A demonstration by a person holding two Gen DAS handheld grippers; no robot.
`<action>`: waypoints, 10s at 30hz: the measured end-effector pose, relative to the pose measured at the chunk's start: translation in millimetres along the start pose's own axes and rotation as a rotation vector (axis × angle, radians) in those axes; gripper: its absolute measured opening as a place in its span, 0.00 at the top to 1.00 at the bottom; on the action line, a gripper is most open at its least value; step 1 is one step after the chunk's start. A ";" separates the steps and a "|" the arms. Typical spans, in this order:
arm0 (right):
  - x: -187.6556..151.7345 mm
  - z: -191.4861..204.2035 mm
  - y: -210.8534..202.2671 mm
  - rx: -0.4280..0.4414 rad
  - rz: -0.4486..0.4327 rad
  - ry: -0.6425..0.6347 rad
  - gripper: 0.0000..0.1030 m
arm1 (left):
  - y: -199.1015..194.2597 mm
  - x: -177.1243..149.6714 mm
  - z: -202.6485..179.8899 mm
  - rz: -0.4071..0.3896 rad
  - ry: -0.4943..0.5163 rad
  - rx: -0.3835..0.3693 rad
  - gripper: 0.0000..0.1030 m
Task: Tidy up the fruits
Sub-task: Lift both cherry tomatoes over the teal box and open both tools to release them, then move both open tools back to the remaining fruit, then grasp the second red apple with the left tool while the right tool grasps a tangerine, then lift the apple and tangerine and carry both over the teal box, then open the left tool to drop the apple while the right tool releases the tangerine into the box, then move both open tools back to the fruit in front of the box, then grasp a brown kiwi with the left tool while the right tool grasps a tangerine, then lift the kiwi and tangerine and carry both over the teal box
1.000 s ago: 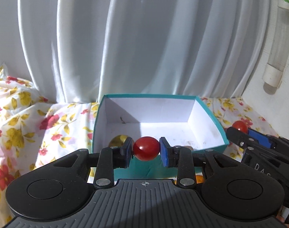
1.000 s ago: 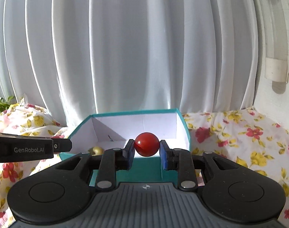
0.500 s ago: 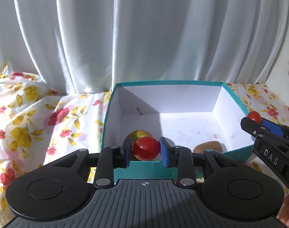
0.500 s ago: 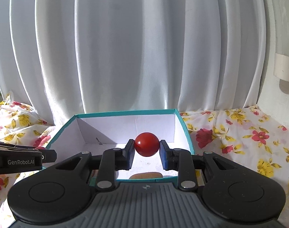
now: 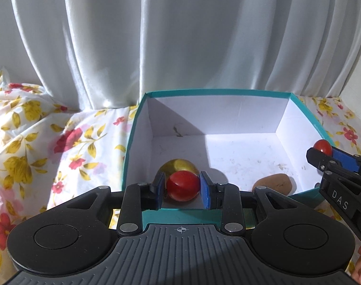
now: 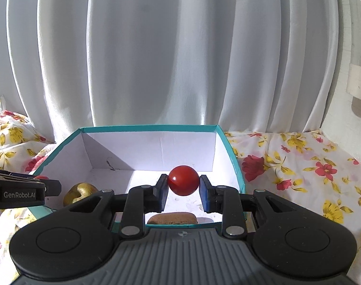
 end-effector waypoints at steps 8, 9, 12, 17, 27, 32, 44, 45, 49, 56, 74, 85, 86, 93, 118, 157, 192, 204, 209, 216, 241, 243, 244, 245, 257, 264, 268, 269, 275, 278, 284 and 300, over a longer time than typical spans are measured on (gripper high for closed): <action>-4.6 -0.2 8.8 -0.019 0.007 -0.016 0.74 | 11.7 -2.1 0.5 0.020 0.003 -0.011 0.67; -5.0 0.3 9.3 -0.018 0.008 -0.021 0.74 | 13.6 -2.0 0.3 0.022 0.004 -0.011 0.67; -6.4 1.4 11.2 -0.023 0.011 -0.031 0.74 | 17.7 -2.0 -0.9 0.026 0.009 -0.014 0.67; -9.5 -0.2 14.9 -0.030 0.024 -0.026 0.73 | 22.3 -2.9 -0.1 0.026 0.003 -0.032 0.48; -6.1 -15.6 -22.6 -0.090 -0.083 0.032 0.62 | -36.1 -16.7 15.7 -0.240 -0.006 -0.031 0.18; -34.1 -24.4 -63.8 -0.086 -0.134 0.066 0.44 | -68.6 -57.5 16.5 -0.294 -0.057 -0.040 0.13; -88.3 -28.6 -70.9 -0.077 0.010 0.060 0.42 | -75.2 -107.2 -24.2 -0.233 0.083 -0.123 0.13; -91.1 -27.8 -70.9 -0.072 0.018 0.055 0.42 | -74.1 -109.6 -24.7 -0.226 0.080 -0.134 0.13; -100.6 -25.9 -68.6 -0.049 0.051 0.047 0.42 | -69.4 -118.6 -31.3 -0.202 0.087 -0.146 0.13; -113.9 -25.6 -61.4 -0.021 0.097 0.041 0.42 | -52.9 -129.4 -47.8 -0.153 0.108 -0.181 0.18; -128.1 -29.0 -39.6 0.022 0.134 0.065 0.54 | -29.6 -138.0 -46.6 -0.129 0.049 -0.337 0.21; -132.2 -38.9 -45.9 -0.021 0.111 0.065 0.55 | -0.5 -140.5 -56.1 -0.048 0.039 -0.372 0.28; -132.4 -38.9 -46.2 -0.025 0.109 0.063 0.55 | 1.5 -140.4 -55.8 -0.047 0.033 -0.375 0.28; -133.9 -38.7 -45.9 -0.040 0.100 0.065 0.55 | 7.0 -141.8 -57.0 -0.085 0.081 -0.381 0.28; -122.2 -35.4 -62.9 -0.113 0.070 0.079 0.56 | -27.0 -137.6 -57.1 -0.151 0.209 -0.316 0.29; 16.9 15.7 -49.2 -0.014 -0.042 0.020 0.56 | -52.5 -2.1 11.5 -0.101 0.043 -0.002 0.28; -19.3 20.1 3.6 -0.037 0.014 -0.025 0.56 | 2.0 -9.6 14.5 -0.062 0.047 0.002 0.28; -19.4 21.4 13.5 -0.043 0.029 -0.049 0.56 | 20.9 -13.5 24.1 -0.012 -0.026 -0.052 0.28; -18.0 20.7 13.0 -0.058 0.007 -0.067 0.53 | 1.5 -9.6 30.7 -0.127 -0.054 -0.090 0.17; -16.2 9.8 -38.6 -0.049 -0.171 0.008 0.30 | -58.3 -49.4 45.1 -0.312 -0.130 -0.105 0.09; -107.7 -2.6 -31.6 -0.026 0.077 -0.017 0.29 | -12.3 -134.8 -19.9 -0.174 0.125 -0.057 0.17; -110.3 -2.4 -28.2 -0.014 0.088 -0.015 0.34 | -8.2 -136.4 -22.6 -0.168 0.132 -0.067 0.17; -111.5 -2.0 -26.6 -0.010 0.096 -0.015 0.36 | -6.3 -136.8 -23.9 -0.166 0.136 -0.069 0.17; -112.7 -1.5 -24.9 -0.008 0.105 -0.016 0.37 | -4.0 -137.2 -25.1 -0.164 0.140 -0.069 0.17; -112.8 1.5 -5.5 0.017 0.127 -0.024 0.54 | 23.3 -138.0 -23.0 -0.111 0.082 -0.120 0.25; -112.1 2.3 -3.0 0.017 0.120 -0.025 0.57 | 21.4 -139.2 -27.9 -0.131 0.099 -0.163 0.43; -111.9 2.8 -3.0 0.015 0.121 -0.029 0.57 | 21.1 -138.4 -26.9 -0.129 0.092 -0.167 0.45; -111.8 2.9 -3.0 0.016 0.121 -0.030 0.57 | 20.7 -138.2 -26.5 -0.127 0.090 -0.168 0.46; -108.9 -0.1 -15.7 0.008 0.091 -0.013 0.58 | -6.9 -140.2 -15.4 -0.083 0.045 -0.148 0.46; -99.4 3.7 -40.3 -0.013 0.051 -0.047 0.58 | -36.7 -134.2 -6.3 -0.088 0.009 -0.152 0.46; -55.9 13.3 -83.4 0.049 -0.001 -0.026 0.58 | -77.0 -82.9 4.9 -0.125 0.003 -0.123 0.46; 27.5 13.1 -89.0 0.029 -0.123 0.063 0.58 | -76.2 -19.8 6.4 -0.143 0.037 -0.019 0.46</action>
Point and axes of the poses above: each gripper's, at about its wrist camera, not at the fingertips, and y roughly the way its jaws point, z to its left, x to its top, the point moved 2 cm from there along y, roughly the way its jaws point, and after that the axes turned 7 degrees about -z, right-handed, at the moved point
